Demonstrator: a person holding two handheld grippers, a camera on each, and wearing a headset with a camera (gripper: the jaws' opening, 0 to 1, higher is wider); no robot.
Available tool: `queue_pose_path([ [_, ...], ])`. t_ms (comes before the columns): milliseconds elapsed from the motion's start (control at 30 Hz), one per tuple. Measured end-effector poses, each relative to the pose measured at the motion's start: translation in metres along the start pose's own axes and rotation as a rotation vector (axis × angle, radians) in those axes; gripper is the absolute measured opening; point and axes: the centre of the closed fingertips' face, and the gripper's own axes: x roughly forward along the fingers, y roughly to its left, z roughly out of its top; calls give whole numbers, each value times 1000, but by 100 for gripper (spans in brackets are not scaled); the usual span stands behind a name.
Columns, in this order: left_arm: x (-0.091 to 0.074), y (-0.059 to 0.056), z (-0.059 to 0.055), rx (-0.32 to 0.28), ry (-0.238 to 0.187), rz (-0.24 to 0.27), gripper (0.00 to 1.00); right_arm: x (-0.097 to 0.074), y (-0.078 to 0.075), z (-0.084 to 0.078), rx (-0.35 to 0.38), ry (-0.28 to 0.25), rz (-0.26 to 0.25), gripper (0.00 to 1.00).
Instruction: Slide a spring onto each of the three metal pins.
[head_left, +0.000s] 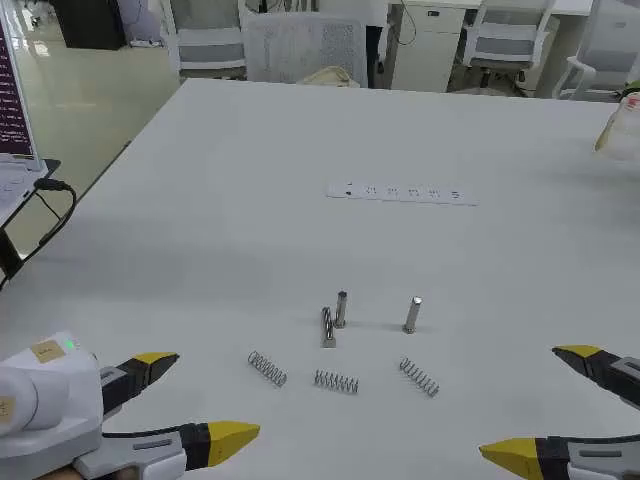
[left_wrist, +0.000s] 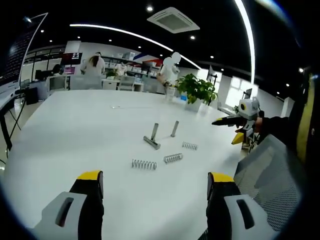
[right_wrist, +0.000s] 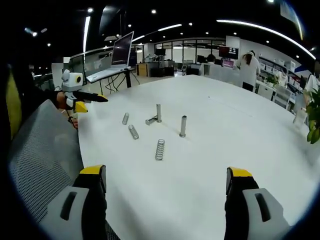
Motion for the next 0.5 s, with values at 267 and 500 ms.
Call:
queue_pose_path([
  [267, 0, -1, 1, 3, -1, 0, 82, -1, 1, -1, -2, 2, -3, 98],
  [500, -1, 0, 3, 3, -6, 2, 82, -1, -1, 0, -5, 1, -5, 98],
])
